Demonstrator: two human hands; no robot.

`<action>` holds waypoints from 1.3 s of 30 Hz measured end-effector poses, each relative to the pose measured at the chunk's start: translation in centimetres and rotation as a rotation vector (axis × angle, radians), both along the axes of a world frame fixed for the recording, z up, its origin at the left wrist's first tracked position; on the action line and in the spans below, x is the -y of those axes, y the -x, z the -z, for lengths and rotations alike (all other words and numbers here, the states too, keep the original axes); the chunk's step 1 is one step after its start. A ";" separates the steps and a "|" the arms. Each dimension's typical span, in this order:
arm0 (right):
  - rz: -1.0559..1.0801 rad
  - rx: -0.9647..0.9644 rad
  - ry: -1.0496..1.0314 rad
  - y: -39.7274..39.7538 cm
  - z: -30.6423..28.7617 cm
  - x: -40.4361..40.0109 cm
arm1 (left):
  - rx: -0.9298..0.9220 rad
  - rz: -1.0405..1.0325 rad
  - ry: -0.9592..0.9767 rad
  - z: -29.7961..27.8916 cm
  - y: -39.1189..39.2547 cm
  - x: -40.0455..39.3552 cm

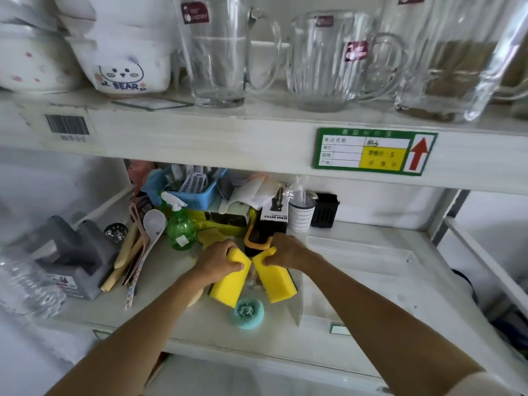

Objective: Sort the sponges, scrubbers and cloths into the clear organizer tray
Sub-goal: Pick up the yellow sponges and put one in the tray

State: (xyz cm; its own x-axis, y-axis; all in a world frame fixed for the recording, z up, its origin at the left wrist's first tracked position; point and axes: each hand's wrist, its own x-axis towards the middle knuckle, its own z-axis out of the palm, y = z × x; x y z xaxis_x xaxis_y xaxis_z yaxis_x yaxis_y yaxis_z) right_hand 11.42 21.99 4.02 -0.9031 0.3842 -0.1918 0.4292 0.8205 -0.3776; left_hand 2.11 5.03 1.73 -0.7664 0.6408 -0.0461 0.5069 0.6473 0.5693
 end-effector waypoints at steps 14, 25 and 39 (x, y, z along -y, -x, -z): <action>0.311 -0.057 -0.109 -10.8 -3.4 -3.6 | -0.112 0.023 -0.093 -2.2 -9.8 -8.2; 0.427 -0.134 -0.007 -14.0 -0.4 -1.8 | -0.289 -0.054 -0.023 0.2 -15.0 -9.5; 0.322 -0.037 0.092 -14.0 1.3 -1.4 | -0.060 0.221 -0.072 2.5 -15.1 -8.9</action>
